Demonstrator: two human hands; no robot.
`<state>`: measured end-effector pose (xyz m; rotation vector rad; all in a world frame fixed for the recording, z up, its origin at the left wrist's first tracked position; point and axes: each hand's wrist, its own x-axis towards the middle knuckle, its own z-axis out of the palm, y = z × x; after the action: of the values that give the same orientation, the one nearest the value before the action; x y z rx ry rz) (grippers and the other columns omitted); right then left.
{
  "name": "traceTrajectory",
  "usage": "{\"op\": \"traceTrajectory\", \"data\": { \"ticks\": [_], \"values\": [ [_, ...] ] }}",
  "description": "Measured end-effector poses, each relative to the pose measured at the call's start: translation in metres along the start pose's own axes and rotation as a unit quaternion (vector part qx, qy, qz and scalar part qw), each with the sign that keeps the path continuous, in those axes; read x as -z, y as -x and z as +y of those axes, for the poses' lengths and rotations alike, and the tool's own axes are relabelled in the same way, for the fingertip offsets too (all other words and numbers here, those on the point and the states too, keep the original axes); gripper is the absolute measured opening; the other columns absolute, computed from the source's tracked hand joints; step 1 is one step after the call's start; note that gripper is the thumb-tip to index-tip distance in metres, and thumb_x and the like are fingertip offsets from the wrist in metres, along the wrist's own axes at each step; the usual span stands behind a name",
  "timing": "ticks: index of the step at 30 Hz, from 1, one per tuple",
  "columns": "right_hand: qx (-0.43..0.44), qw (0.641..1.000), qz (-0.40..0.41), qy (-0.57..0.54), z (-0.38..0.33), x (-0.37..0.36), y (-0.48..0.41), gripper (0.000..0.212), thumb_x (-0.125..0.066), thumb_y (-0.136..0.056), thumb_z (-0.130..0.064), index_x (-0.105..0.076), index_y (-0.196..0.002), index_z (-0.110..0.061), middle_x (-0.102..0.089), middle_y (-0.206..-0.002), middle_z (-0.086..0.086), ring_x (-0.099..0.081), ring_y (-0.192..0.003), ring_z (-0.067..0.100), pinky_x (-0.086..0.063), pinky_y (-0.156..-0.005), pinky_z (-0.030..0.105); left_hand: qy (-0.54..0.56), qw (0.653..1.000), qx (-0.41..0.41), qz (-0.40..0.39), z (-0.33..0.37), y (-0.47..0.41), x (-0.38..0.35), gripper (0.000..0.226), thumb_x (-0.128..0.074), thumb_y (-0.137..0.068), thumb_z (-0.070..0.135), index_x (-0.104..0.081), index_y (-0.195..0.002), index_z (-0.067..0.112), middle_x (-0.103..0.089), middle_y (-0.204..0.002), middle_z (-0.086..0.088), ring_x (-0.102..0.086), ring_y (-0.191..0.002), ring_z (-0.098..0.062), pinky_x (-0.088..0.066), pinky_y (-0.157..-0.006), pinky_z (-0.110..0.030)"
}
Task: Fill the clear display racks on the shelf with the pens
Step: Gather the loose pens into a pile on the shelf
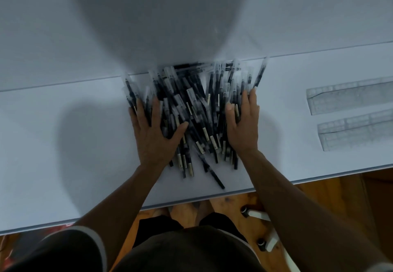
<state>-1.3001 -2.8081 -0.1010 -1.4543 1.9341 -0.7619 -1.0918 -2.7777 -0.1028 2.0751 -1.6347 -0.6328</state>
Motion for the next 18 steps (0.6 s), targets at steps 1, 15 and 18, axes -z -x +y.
{"op": "traceTrajectory", "data": {
  "ticks": [1,15,18],
  "values": [
    [0.0,1.0,-0.001,-0.003,0.0,0.0,0.0,0.064,-0.038,-0.102,-0.041,-0.019,-0.154,-0.008,-0.004,-0.164,0.011,-0.001,-0.151,0.019,-0.001,-0.123,0.039,0.003,1.0,-0.001,-0.002,0.004,0.0,-0.003,0.093,-0.048,-0.081,0.075,-0.012,-0.154,0.031,0.003,-0.162,-0.011,0.008,-0.148,-0.033,-0.012,-0.117,-0.057],
    [0.003,0.999,-0.005,-0.04,0.009,0.002,-0.001,0.068,-0.035,-0.101,-0.046,-0.016,-0.155,-0.009,-0.009,-0.164,0.007,-0.001,-0.151,0.017,-0.006,-0.123,0.042,0.025,1.0,-0.01,0.015,0.042,-0.002,-0.034,0.094,-0.047,-0.081,0.076,-0.012,-0.154,0.029,-0.002,-0.161,-0.014,0.007,-0.148,-0.034,-0.016,-0.115,-0.061],
    [0.003,0.999,-0.004,-0.047,0.01,0.004,-0.002,0.068,-0.035,-0.101,-0.046,-0.015,-0.155,-0.009,-0.009,-0.164,0.006,-0.001,-0.151,0.017,-0.007,-0.124,0.041,0.02,0.999,-0.016,0.023,0.042,-0.003,-0.037,0.094,-0.047,-0.081,0.076,-0.014,-0.154,0.027,-0.004,-0.161,-0.015,0.005,-0.148,-0.035,-0.016,-0.116,-0.06]
  ]
}}
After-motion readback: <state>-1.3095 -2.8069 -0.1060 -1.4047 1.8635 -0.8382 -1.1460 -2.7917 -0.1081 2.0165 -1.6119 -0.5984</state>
